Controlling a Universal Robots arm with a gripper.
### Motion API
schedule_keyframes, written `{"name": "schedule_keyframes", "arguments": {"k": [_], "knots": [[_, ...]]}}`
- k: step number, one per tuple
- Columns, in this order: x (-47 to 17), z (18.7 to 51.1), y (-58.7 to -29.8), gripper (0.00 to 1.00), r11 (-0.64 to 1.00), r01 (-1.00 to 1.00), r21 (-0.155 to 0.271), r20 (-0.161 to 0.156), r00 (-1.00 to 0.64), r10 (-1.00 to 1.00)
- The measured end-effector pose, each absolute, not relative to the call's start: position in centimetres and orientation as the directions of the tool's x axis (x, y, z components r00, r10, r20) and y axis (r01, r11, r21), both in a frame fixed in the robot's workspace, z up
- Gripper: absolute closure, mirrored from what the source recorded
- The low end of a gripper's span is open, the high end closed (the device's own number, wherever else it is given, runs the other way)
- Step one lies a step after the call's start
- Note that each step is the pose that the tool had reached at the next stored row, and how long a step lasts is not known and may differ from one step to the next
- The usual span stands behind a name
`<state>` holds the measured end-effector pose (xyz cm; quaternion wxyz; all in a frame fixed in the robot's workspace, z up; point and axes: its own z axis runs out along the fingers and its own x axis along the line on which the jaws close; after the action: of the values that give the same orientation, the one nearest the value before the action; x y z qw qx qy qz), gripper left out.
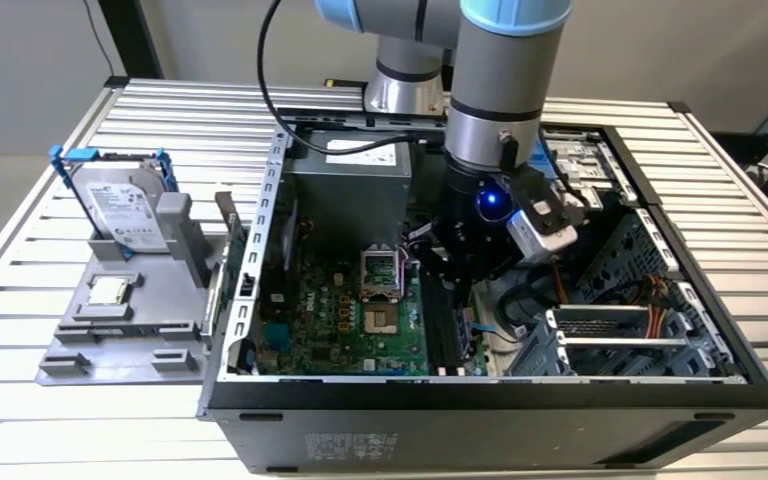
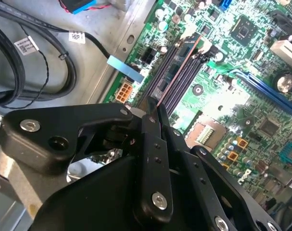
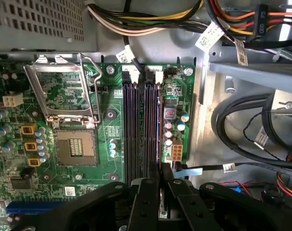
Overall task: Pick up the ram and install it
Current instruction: 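Insert the ram into the slot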
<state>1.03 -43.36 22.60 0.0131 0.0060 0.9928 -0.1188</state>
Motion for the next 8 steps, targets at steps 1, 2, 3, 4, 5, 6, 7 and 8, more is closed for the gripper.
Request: {"name": "schedule_keyframes", "arguments": {"k": [1,2,3,4,5,6,7,8], "knots": [[1.04,22.51,-43.34,1.0,0.972,0.015,-0.236,-0.027,-1.0,0.009],[1.05,22.43,-43.31,1.0,0.972,0.015,-0.236,-0.028,-1.0,0.009],[1.06,22.38,-43.29,1.0,0.972,0.015,-0.236,-0.027,-1.0,0.009],[1.06,22.35,-43.29,1.0,0.972,0.015,-0.236,-0.027,-1.0,0.009],[1.06,22.31,-43.28,1.0,0.972,0.015,-0.236,-0.027,-1.0,0.009],[1.05,22.28,-43.26,1.0,0.972,0.015,-0.236,-0.027,-1.0,0.009],[1.05,22.2,-43.23,1.0,0.972,0.015,-0.236,-0.027,-1.0,0.009],[1.05,22.1,-43.2,1.0,0.972,0.015,-0.236,-0.027,-1.0,0.009]]}}
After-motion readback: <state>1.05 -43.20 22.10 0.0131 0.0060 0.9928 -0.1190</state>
